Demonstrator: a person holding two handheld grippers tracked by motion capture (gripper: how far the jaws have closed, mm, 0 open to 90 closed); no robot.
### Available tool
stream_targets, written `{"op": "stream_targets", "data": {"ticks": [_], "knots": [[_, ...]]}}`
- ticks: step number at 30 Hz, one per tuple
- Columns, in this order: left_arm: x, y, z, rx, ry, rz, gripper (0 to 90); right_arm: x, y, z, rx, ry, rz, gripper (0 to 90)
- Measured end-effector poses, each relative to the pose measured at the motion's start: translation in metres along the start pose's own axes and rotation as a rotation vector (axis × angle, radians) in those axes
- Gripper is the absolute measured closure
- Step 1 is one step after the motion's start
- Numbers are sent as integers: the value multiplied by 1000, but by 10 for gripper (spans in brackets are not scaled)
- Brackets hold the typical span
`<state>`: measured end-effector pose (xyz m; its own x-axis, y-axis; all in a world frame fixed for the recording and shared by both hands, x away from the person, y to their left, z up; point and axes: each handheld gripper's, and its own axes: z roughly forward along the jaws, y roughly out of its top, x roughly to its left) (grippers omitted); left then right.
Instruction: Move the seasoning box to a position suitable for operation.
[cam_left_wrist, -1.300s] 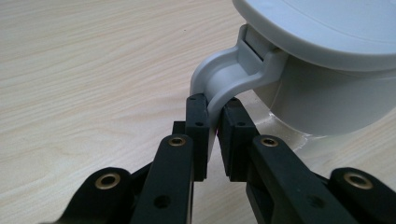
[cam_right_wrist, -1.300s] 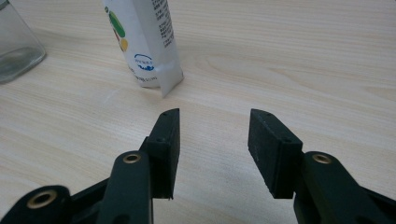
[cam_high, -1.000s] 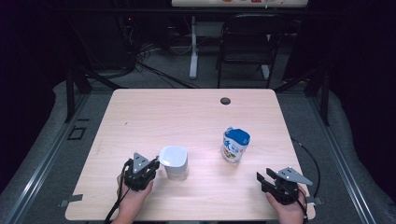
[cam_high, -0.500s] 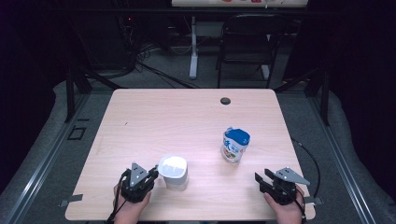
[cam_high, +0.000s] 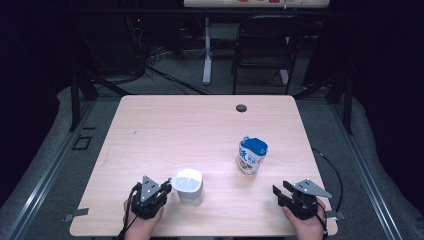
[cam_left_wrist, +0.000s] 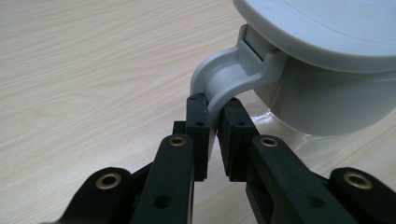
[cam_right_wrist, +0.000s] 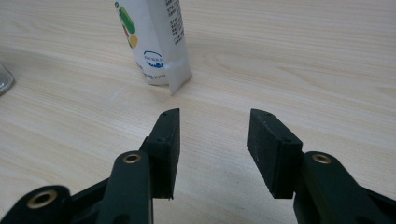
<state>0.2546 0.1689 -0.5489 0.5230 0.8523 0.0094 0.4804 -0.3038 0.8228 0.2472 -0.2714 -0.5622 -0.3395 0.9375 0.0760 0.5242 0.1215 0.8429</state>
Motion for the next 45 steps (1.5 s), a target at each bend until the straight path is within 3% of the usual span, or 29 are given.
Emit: {"op": "stream_targets", "data": {"ticks": [6,9,14,17,18,20,23,27,36,40,45], "knots": [[1,-1,-1,-7,-17,-14,822,1,0,0,1,2,-5,543],[4,-1,-5,-25,-53,-35,722,1,0,0,3,4,-6,542],[6,-3,-11,-20,-64,-45,643,2,2,-2,-6,6,-2,538],[6,-2,-14,-13,-77,-34,618,4,3,-4,-7,4,-7,535],[6,-1,-19,0,-72,-5,590,6,5,-5,-20,4,-15,531],[7,-3,-24,1,-72,12,566,8,7,-8,-31,5,-28,526],[11,-6,-28,-13,-71,10,553,10,10,-10,-46,8,-38,516],[27,-12,-33,-41,-68,-69,551,16,17,-14,-67,12,-53,522],[52,-21,-33,-49,-43,-103,556,22,30,-14,-25,28,-66,640],[59,-24,-33,-41,-38,-132,556,26,36,-13,-13,41,-87,665],[62,-25,-33,-47,-28,-137,554,30,49,-12,-15,49,-106,668]]}}
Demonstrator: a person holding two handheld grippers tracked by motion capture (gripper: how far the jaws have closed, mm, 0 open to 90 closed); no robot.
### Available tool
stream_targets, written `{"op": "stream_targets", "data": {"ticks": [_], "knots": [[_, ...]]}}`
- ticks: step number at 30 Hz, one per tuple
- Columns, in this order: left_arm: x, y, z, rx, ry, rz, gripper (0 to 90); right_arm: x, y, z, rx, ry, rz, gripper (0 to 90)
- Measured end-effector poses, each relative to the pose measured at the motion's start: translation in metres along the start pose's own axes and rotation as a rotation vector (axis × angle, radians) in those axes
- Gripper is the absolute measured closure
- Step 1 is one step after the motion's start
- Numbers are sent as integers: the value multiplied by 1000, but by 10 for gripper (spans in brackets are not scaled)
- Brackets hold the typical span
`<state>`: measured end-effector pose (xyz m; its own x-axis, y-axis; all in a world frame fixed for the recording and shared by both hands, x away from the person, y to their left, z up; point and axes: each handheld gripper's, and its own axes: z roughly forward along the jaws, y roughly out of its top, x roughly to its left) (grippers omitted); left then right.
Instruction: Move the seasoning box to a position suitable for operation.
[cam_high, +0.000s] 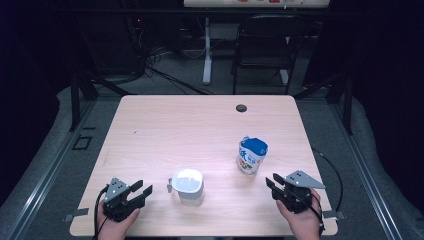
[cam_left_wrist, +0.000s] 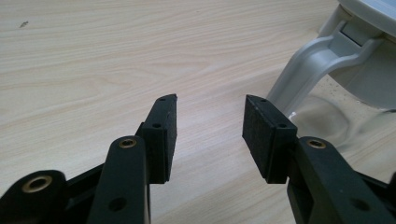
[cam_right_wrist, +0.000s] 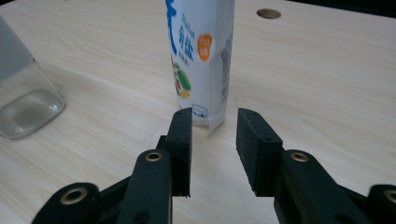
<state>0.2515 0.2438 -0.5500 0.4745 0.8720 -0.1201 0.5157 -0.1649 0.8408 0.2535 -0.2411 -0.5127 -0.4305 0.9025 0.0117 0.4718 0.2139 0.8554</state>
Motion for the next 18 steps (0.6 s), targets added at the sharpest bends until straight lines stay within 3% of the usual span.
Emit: {"op": "stream_targets", "data": {"ticks": [8,14,18], "knots": [[0,0,0,2,0,4,553,2,37,3,-41,26,-8,625],[-1,-1,1,15,-1,5,553,-2,50,10,-52,28,16,615],[0,-1,2,21,-2,7,554,-1,55,14,-57,30,5,612]]}}
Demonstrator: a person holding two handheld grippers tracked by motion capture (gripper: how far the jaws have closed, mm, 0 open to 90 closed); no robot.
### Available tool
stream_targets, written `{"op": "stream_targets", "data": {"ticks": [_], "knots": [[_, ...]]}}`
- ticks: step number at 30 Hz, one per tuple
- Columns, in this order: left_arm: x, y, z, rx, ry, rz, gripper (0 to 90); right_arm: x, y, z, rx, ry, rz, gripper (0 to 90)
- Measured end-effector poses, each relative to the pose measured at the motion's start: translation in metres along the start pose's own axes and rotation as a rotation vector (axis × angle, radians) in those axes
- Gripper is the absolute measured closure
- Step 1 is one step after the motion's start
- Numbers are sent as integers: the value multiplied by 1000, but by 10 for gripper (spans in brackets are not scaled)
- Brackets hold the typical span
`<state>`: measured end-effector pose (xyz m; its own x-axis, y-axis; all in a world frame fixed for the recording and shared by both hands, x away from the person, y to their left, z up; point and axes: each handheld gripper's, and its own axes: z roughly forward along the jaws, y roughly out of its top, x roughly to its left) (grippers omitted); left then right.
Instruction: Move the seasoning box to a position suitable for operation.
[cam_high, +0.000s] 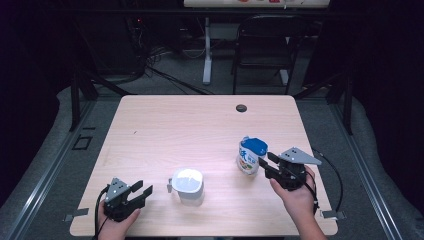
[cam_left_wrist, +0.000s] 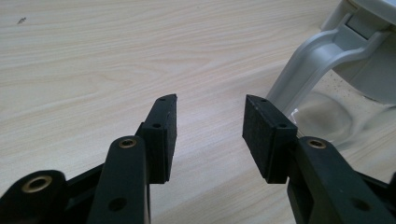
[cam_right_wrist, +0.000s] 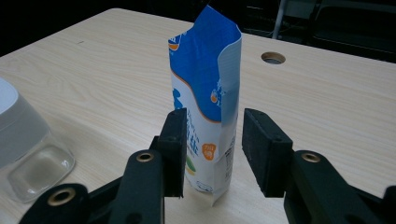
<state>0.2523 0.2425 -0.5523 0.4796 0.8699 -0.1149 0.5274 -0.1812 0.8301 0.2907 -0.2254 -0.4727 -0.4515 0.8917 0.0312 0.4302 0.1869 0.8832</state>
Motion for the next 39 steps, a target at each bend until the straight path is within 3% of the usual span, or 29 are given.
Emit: {"op": "stream_targets", "data": {"ticks": [17,22,27,39], "knots": [[0,-1,4,5,5,5,557,-3,8,15,-9,-7,28,702],[0,-1,5,5,7,5,559,-2,11,17,-1,-14,9,812],[1,-2,5,4,11,0,560,0,14,17,14,-14,-15,868],[2,-2,5,12,15,-2,563,4,12,12,28,45,0,900]]}}
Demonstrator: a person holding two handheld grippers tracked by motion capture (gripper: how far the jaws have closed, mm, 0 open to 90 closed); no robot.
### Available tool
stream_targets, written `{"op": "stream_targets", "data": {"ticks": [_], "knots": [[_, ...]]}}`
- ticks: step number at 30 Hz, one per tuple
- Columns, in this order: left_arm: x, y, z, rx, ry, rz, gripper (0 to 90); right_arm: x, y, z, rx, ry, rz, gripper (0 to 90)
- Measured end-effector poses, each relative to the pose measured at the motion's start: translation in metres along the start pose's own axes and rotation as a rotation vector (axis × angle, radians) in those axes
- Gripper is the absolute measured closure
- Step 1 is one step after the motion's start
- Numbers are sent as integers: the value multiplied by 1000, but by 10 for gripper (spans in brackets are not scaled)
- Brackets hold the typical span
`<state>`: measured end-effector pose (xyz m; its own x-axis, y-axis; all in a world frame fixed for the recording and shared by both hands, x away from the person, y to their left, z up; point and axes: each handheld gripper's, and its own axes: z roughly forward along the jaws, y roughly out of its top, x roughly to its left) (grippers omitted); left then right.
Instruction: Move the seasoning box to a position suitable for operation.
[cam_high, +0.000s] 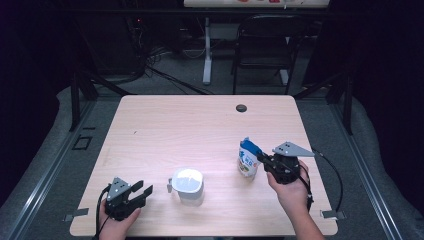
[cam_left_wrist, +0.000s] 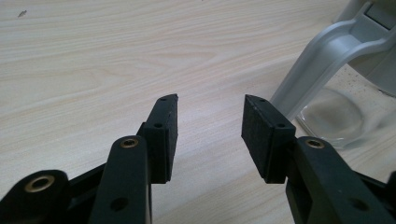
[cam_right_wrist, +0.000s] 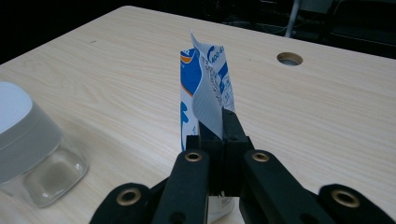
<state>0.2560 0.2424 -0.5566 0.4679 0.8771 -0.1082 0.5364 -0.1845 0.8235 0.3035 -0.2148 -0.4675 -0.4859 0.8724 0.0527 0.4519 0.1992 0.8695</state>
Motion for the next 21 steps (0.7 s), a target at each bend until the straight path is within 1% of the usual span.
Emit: {"op": "stream_targets", "data": {"ticks": [2,6,8,9,10,15,19,20,21], "knots": [[0,0,0,1,0,0,563,1,-2,-3,-3,13,6,900],[0,0,0,-2,-1,-1,563,2,-6,-9,-6,26,-3,900],[0,0,0,6,-2,4,563,2,-8,-13,-4,35,-4,900],[-1,0,0,4,-2,1,563,3,-9,-14,-11,40,0,900],[-1,0,1,-8,1,-1,563,3,-10,-16,-6,40,-5,900],[-1,0,1,-7,2,0,564,4,-16,-24,-15,60,-2,900],[-2,0,1,-3,3,3,563,4,-21,-31,-16,69,-5,900],[-2,0,0,7,1,7,563,4,-21,-33,-16,74,-6,900],[-2,0,1,7,1,8,563,4,-23,-35,-17,75,-4,900]]}}
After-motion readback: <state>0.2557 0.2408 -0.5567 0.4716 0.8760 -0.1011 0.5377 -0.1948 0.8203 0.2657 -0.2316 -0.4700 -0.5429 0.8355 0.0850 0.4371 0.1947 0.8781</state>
